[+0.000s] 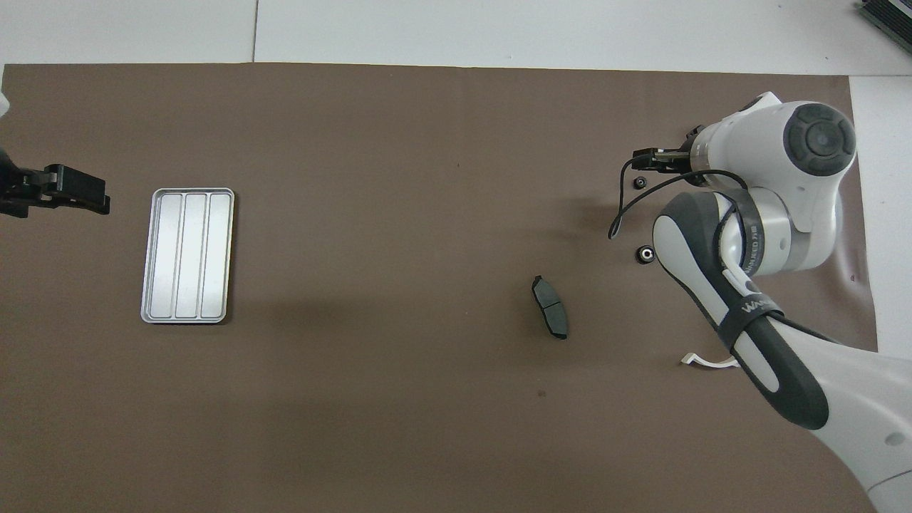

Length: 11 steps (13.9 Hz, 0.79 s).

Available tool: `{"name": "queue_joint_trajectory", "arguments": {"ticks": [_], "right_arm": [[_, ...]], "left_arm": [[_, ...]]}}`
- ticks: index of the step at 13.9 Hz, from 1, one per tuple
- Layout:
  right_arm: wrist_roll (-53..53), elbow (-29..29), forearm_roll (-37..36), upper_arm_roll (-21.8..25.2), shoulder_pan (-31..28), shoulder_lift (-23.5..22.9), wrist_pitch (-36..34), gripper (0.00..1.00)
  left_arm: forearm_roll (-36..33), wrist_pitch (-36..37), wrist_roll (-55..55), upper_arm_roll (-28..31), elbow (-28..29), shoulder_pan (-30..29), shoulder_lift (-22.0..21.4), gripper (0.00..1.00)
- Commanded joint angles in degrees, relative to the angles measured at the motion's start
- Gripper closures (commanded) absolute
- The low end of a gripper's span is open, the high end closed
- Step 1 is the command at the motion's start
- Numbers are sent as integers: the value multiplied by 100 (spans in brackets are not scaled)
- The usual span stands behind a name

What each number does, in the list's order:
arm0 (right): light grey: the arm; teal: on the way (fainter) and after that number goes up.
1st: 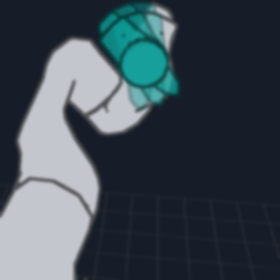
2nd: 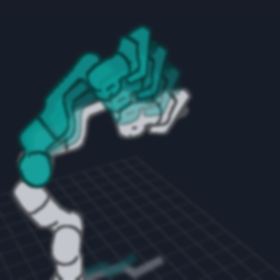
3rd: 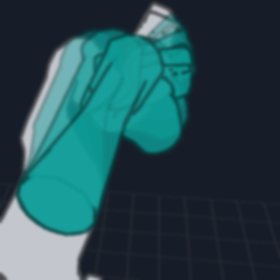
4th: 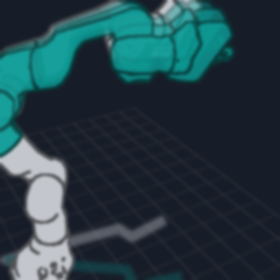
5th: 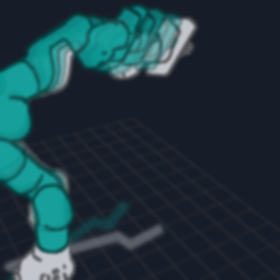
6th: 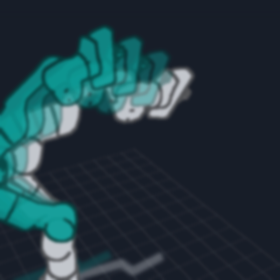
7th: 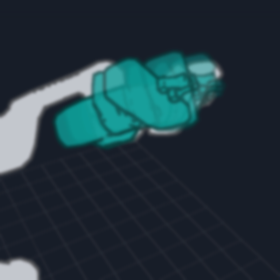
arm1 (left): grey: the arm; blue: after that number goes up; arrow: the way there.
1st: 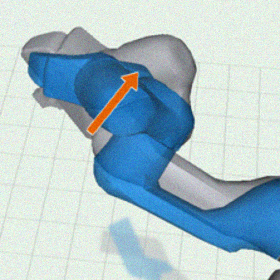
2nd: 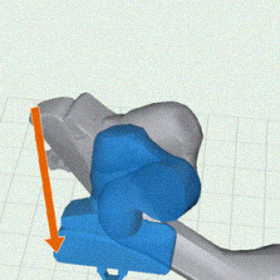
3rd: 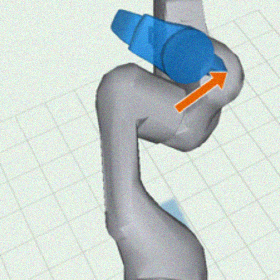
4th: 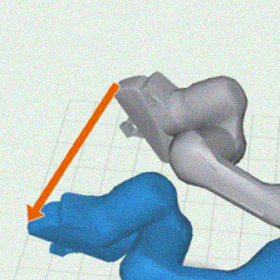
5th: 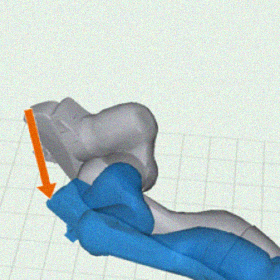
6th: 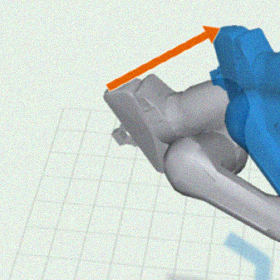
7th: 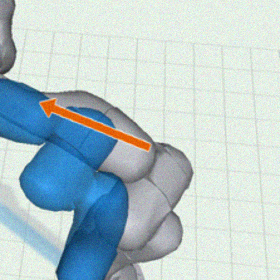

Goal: Place bearing gear from tray to pile
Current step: 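Carry the gear with the right gripper to the gear pile and release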

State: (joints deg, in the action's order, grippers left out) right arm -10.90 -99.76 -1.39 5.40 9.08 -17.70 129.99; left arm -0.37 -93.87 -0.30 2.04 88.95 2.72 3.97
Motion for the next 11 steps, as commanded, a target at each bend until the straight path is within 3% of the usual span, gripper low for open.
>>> {"name": "queue_joint_trajectory", "arguments": {"ticks": [1,6,11], "right_arm": [[167,203,-19,22,-73,441,-823,0],[659,194,25,101,-205,1478,-2273,0],[853,473,25,110,-354,1937,-3495,0]], "left_arm": [[45,-96,56,24,219,9,-169,0],[45,-96,48,24,219,9,-168,0],[45,-96,48,24,219,9,-160,0]]}}
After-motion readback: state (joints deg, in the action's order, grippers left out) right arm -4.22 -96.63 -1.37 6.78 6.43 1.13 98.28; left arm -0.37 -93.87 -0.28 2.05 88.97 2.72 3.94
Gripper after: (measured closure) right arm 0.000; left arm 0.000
